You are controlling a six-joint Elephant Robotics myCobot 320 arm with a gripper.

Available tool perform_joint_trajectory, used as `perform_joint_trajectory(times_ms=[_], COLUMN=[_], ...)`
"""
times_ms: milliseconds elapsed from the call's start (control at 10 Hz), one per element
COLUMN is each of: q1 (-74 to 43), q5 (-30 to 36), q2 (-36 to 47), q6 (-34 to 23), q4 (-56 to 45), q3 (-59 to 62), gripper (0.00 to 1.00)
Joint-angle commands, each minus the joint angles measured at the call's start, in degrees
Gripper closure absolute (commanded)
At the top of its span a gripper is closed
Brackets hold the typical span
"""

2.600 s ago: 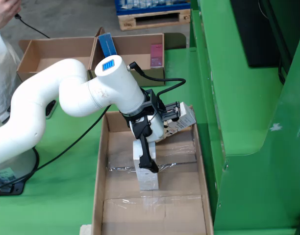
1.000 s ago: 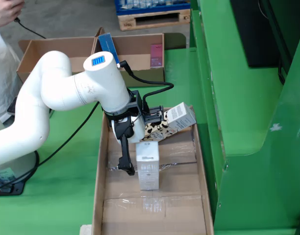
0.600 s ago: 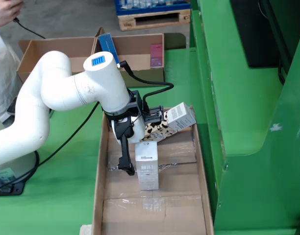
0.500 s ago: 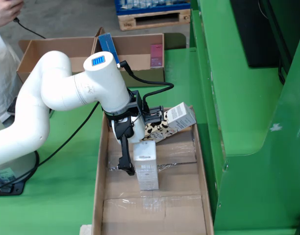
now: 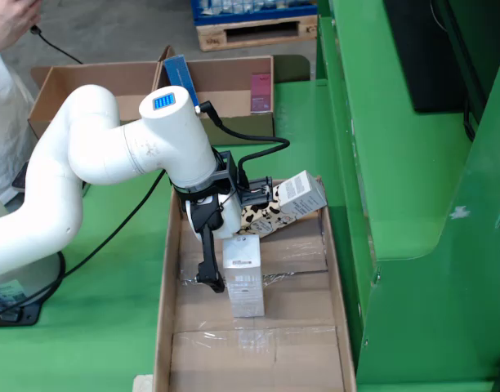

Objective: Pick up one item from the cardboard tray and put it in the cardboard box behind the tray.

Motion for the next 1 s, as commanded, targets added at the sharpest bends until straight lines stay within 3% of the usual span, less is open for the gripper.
perform_joint_trajectory(times_ms=[0, 500, 600, 700, 800, 900], q1=[0.06, 0.06, -0.67, -1.49, -1.73, -1.73], q5=[-0.17, -0.17, -0.09, -0.08, -1.48, -1.48], q2=[1.54, 1.54, 7.23, 15.73, 12.98, 12.98], q6=[0.20, 0.20, 0.09, -0.91, -1.63, -1.63], q4=[0.44, 0.44, 9.03, 27.00, 36.21, 36.21], q3=[1.35, 1.35, -12.77, -34.80, -34.80, -34.80], gripper=[0.00, 0.00, 0.00, 0.00, 0.00, 0.00])
